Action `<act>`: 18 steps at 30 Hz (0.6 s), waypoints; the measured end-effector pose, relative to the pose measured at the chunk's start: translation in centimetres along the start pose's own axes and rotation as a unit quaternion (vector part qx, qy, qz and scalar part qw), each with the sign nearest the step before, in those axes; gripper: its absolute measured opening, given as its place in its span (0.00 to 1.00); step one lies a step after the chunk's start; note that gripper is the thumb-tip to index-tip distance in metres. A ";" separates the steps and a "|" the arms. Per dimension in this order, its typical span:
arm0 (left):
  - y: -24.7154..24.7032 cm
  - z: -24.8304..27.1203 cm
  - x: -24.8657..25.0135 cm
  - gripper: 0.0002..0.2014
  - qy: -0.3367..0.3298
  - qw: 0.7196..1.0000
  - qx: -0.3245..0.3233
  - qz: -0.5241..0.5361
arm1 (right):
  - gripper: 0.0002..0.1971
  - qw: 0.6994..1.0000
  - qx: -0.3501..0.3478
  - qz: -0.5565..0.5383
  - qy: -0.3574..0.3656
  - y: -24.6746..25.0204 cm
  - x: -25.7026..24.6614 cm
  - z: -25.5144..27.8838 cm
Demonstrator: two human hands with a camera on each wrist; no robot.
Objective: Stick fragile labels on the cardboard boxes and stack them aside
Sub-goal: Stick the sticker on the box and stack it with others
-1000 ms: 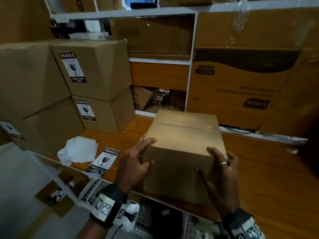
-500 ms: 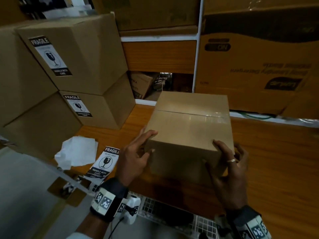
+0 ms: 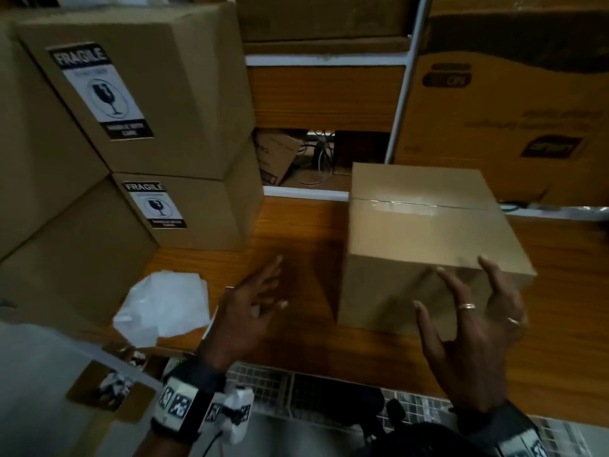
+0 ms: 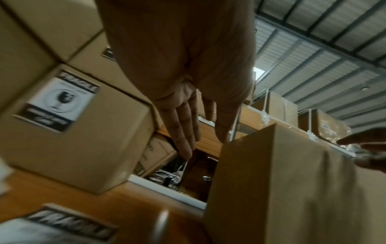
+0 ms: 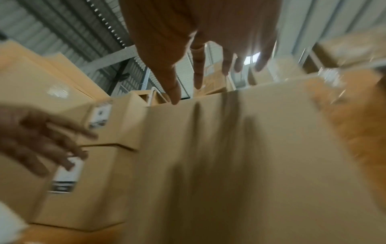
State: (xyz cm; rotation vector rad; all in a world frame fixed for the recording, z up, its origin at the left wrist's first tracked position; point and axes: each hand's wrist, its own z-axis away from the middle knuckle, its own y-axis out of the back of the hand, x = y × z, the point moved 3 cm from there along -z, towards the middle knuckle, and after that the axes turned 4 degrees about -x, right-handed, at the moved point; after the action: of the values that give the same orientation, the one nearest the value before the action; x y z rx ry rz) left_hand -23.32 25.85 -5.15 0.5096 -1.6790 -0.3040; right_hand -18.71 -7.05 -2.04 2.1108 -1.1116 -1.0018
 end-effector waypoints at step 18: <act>8.0 4.9 -15.3 0.28 0.167 0.984 0.031 -0.047 | 0.46 0.893 -0.424 -0.133 -0.071 -26.0 -19.2 1.4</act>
State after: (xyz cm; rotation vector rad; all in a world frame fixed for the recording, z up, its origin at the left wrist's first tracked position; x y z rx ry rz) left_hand -27.68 39.90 -15.39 0.6504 -1.3433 -0.2215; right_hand -15.55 22.35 -15.13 1.4841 -0.3044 -1.4530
